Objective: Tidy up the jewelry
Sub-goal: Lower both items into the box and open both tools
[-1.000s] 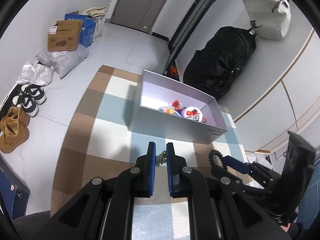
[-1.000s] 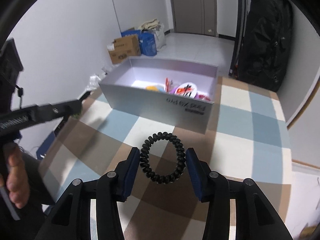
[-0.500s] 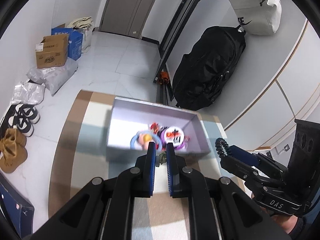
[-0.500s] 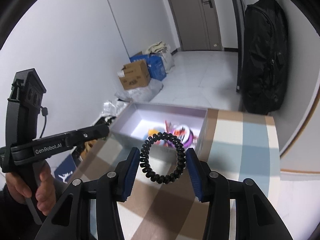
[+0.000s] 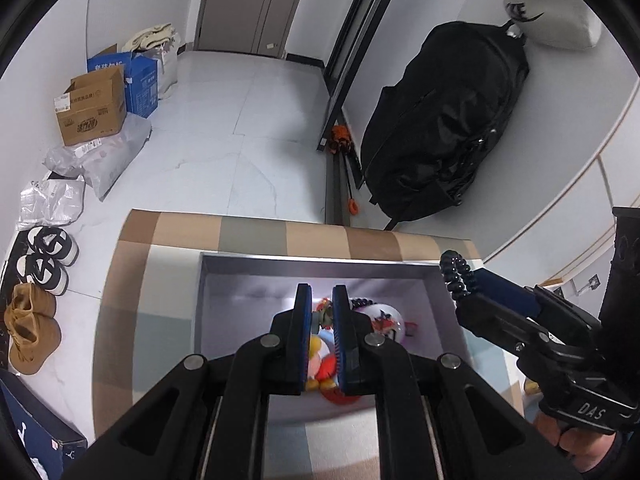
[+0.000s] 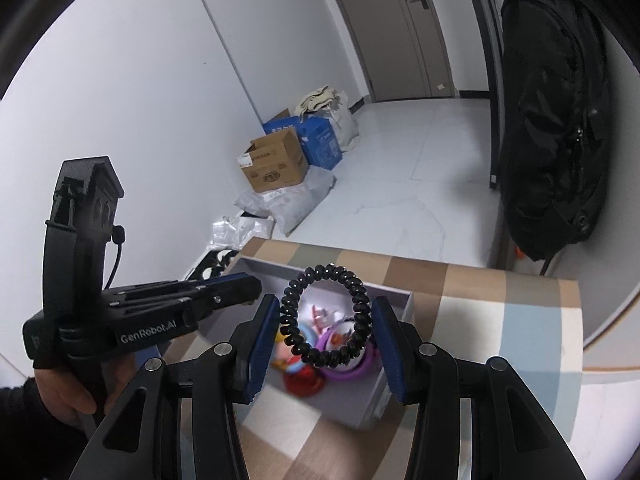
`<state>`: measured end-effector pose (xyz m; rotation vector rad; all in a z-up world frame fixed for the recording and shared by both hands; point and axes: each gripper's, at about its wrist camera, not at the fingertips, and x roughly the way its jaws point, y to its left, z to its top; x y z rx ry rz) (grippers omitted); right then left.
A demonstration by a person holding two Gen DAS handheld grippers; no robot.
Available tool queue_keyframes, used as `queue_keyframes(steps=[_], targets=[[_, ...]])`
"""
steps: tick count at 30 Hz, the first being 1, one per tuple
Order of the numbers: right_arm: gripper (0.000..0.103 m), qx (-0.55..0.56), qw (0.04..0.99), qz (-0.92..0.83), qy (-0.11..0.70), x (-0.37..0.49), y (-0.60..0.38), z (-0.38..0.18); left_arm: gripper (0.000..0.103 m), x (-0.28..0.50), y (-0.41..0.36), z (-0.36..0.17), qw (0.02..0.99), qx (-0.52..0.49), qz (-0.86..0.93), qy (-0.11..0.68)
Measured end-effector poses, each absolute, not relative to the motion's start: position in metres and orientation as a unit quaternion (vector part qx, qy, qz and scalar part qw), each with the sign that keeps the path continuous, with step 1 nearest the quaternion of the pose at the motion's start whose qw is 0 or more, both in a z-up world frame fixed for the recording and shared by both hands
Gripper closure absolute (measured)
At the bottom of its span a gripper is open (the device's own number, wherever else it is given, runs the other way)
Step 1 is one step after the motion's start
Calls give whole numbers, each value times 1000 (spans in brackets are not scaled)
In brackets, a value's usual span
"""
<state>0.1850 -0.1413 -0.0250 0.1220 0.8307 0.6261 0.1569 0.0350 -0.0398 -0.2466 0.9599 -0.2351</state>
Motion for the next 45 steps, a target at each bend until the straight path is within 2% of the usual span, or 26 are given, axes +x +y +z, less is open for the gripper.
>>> queue_keyframes(steps=[20, 27, 31, 32, 33, 36, 37, 40, 45], targets=[[57, 109, 829, 319, 446, 209, -136, -54, 97, 174, 37, -48, 864, -144, -101, 472], [51, 103, 834, 314, 442, 205, -135, -54, 96, 173, 39, -44, 865, -162, -115, 461], [45, 120, 838, 319, 427, 204, -143, -45, 83, 176, 42, -46, 855, -190, -129, 465], [40, 120, 841, 319, 421, 204, -144, -43, 78, 176, 43, -47, 852, -198, -133, 466], [33, 118, 846, 316, 414, 203, -145, -40, 71, 176, 43, -47, 851, -202, -136, 465], [32, 115, 852, 317, 400, 201, -148, -34, 50, 173, 44, -43, 857, -208, -135, 452], [31, 115, 854, 315, 397, 201, -149, -33, 47, 172, 44, -41, 859, -210, -136, 446], [28, 120, 857, 309, 395, 203, -152, -33, 43, 173, 44, -41, 860, -208, -133, 447], [22, 115, 858, 302, 399, 204, -151, -34, 43, 174, 45, -44, 858, -203, -124, 454]])
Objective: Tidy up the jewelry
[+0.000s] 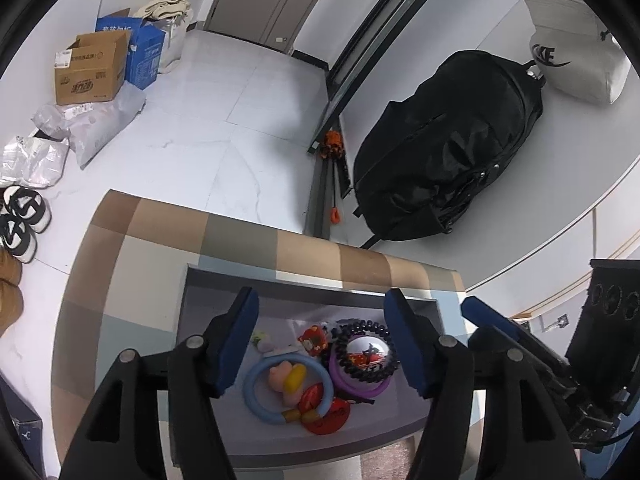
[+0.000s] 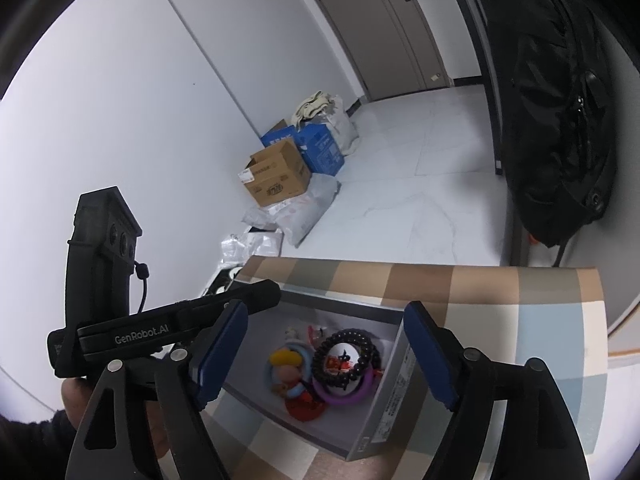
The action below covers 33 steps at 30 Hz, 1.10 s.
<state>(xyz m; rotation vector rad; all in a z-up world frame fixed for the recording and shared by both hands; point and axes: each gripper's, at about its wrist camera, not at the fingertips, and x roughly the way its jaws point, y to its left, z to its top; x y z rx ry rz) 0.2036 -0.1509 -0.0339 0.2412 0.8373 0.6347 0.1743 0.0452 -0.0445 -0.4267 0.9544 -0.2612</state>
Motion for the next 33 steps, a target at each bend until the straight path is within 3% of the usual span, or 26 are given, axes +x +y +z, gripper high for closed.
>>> queue_keyframes(steps=[8, 10, 13, 16, 22, 33], targets=[[17, 112, 865, 285, 397, 206, -155, -39, 41, 172, 46, -39, 871, -182, -106, 445], [17, 113, 867, 284, 393, 205, -156, -38, 33, 171, 46, -38, 874, -180, -101, 440], [13, 112, 872, 282, 384, 203, -158, -35, 30, 167, 48, -34, 884, -176, -89, 424], [6, 113, 879, 282, 369, 197, -160, -30, 21, 163, 48, -28, 894, -169, -77, 407], [0, 117, 892, 284, 333, 180, -168, -20, 19, 146, 41, -17, 919, -125, -53, 371], [0, 94, 910, 289, 283, 124, -172, 2, 14, 90, 28, 7, 953, -54, -13, 299]])
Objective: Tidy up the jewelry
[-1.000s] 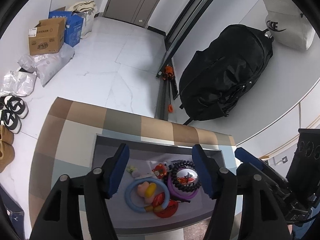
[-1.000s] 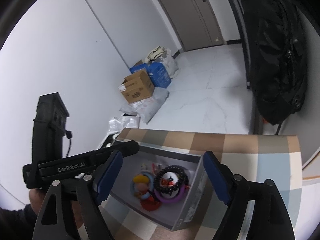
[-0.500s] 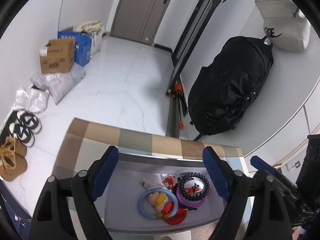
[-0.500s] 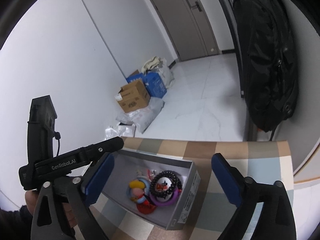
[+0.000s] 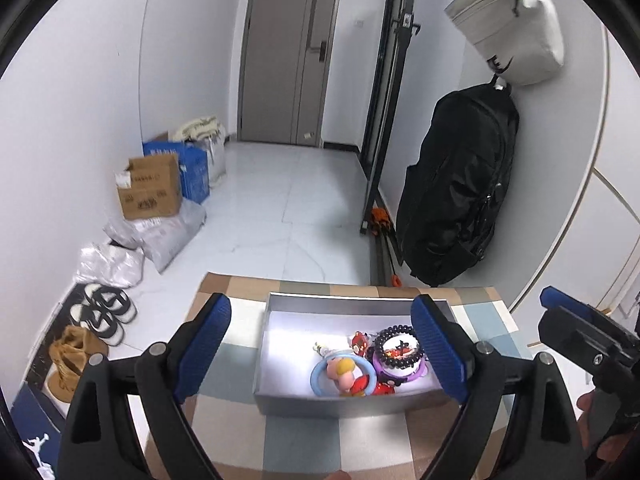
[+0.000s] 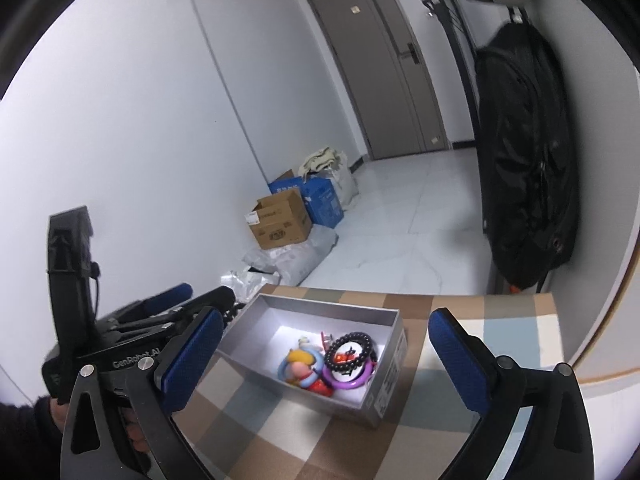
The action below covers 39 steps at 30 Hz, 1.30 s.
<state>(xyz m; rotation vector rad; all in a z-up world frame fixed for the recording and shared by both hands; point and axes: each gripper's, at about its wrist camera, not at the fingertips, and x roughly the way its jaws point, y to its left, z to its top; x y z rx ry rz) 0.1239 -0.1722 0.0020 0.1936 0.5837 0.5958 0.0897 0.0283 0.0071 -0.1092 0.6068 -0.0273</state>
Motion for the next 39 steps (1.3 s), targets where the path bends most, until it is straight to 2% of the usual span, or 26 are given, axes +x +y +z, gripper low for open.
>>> queue_keyframes(steps=[7, 21, 39], targets=[[0, 104, 916, 277, 269, 90, -183, 9, 10, 61, 29, 11, 957, -51, 3, 287], [0, 87, 929, 258, 249, 41, -191, 6, 8, 26, 34, -1, 955, -57, 27, 289], [0, 72, 935, 245, 246, 34, -191, -1, 7, 18, 32, -2, 960, -43, 25, 276]])
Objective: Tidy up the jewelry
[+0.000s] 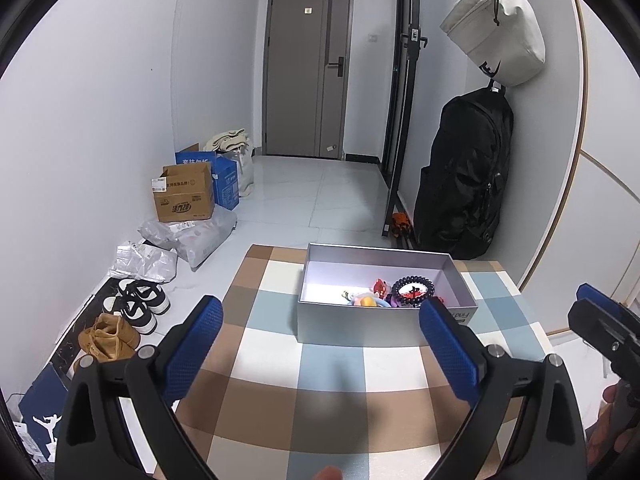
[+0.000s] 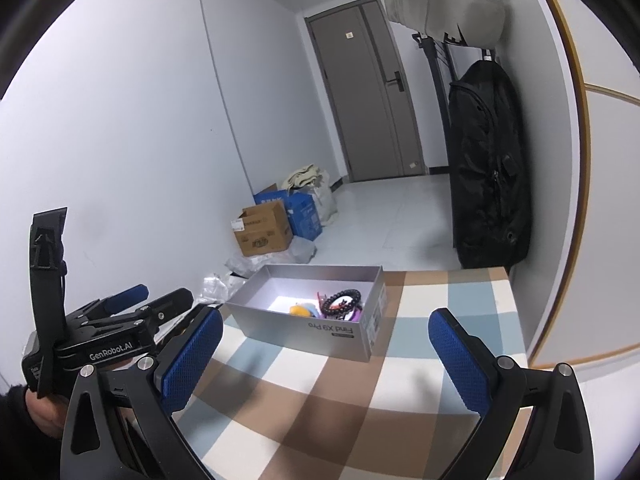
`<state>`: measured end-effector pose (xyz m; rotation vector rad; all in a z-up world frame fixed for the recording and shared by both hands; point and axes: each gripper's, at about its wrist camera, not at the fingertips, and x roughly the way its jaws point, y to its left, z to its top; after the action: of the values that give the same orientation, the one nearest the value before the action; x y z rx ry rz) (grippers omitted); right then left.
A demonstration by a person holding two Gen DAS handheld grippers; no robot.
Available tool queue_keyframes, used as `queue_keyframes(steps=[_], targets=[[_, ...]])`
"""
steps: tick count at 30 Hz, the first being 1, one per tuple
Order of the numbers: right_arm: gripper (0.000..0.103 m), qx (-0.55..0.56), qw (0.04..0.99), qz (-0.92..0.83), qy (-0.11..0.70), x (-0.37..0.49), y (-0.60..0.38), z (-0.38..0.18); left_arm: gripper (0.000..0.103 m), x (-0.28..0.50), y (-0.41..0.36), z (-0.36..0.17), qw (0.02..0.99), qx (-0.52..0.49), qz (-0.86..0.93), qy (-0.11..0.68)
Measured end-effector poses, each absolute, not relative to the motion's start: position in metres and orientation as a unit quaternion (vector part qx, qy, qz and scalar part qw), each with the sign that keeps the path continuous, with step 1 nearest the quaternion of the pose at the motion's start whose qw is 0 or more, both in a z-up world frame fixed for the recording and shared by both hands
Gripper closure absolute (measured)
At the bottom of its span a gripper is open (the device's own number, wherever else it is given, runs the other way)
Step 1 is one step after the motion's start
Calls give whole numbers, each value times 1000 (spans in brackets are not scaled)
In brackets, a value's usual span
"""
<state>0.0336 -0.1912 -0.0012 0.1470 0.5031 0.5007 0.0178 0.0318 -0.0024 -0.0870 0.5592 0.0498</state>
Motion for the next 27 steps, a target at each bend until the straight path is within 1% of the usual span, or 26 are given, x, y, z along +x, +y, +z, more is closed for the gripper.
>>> queue_keyframes(steps=[27], targets=[[0, 65, 936, 238, 253, 36, -189, -3, 7, 19, 32, 0, 960, -49, 23, 273]])
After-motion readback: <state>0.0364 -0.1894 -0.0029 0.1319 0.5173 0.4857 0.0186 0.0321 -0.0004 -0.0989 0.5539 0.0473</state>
